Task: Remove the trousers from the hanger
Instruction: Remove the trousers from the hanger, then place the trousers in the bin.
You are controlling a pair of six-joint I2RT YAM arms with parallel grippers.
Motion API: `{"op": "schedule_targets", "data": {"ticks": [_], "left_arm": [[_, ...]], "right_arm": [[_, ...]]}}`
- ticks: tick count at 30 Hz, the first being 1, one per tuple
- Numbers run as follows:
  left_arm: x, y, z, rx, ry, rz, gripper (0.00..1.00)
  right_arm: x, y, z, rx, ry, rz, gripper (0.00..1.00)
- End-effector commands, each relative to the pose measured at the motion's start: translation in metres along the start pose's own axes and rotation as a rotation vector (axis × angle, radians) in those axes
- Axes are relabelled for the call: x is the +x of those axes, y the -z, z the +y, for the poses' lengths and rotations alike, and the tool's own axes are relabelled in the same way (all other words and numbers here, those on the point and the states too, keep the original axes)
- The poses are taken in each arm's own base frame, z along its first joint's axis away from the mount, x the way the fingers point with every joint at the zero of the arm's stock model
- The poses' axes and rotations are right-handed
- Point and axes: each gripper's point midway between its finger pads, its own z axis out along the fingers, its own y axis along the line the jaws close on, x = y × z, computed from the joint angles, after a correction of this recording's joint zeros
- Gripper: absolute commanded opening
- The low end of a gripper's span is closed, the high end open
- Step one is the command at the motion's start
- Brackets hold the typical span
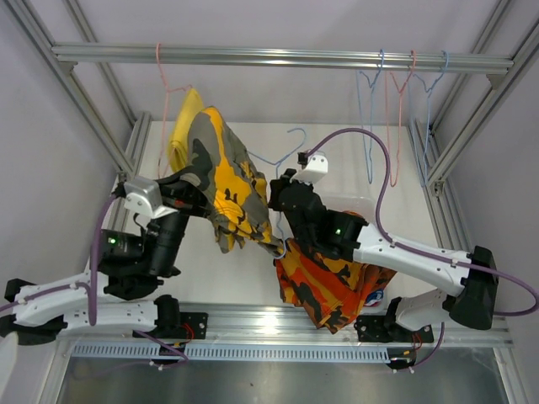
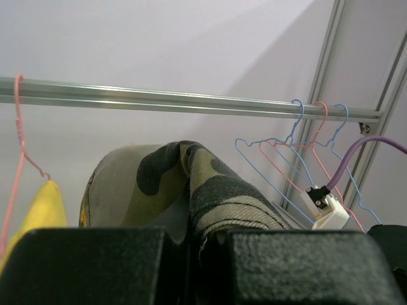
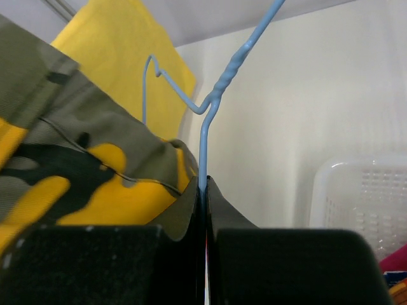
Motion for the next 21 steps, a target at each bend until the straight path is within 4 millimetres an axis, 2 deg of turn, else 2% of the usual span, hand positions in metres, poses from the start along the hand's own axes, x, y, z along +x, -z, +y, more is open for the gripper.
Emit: {"op": "schedule_targets", "data": {"ticks": [1, 4, 9, 12, 13, 15, 17, 19, 20, 21], "left_arm": [[-0.075, 0.005, 0.031, -0.012, 0.138, -0.17, 0.01], [-0.083, 0.013, 0.045, -0.02, 0.141, -0.177, 0.0], [-0.092, 0.024, 0.064, -0.031, 0.148, -0.182, 0.0], [-0.09, 0.029, 0.068, -0.02, 0.132, -0.164, 0.0], [-0.084, 0.03, 0.065, -0.003, 0.114, -0.139, 0.01], [-0.078, 0.032, 0.065, 0.003, 0.109, -0.12, 0.0], [-0.065, 0.035, 0.06, 0.019, 0.1, -0.09, 0.01], [-0.059, 0.038, 0.061, 0.023, 0.111, -0.083, 0.01], [-0.046, 0.04, 0.055, 0.041, 0.101, -0.06, 0.01], [-0.044, 0.042, 0.055, 0.046, 0.109, -0.06, 0.01]], "right_arm": [[0.003, -0.011, 0.001, 0.006, -0.055, -0.022, 0.0], [0.013, -0.016, -0.003, 0.01, -0.047, -0.009, 0.0], [0.029, -0.022, -0.021, 0.034, -0.032, 0.012, 0.0], [0.03, -0.023, -0.028, 0.037, -0.019, 0.019, 0.0], [0.027, -0.023, -0.029, 0.04, -0.011, 0.011, 0.0], [0.011, -0.019, -0.026, 0.029, 0.018, -0.014, 0.0], [-0.007, -0.014, -0.024, 0.032, 0.041, -0.043, 0.0], [-0.039, -0.003, -0.019, 0.021, 0.081, -0.088, 0.0], [-0.052, 0.001, -0.017, 0.016, 0.096, -0.106, 0.0], [-0.068, 0.009, -0.018, 0.01, 0.139, -0.123, 0.0]]}}
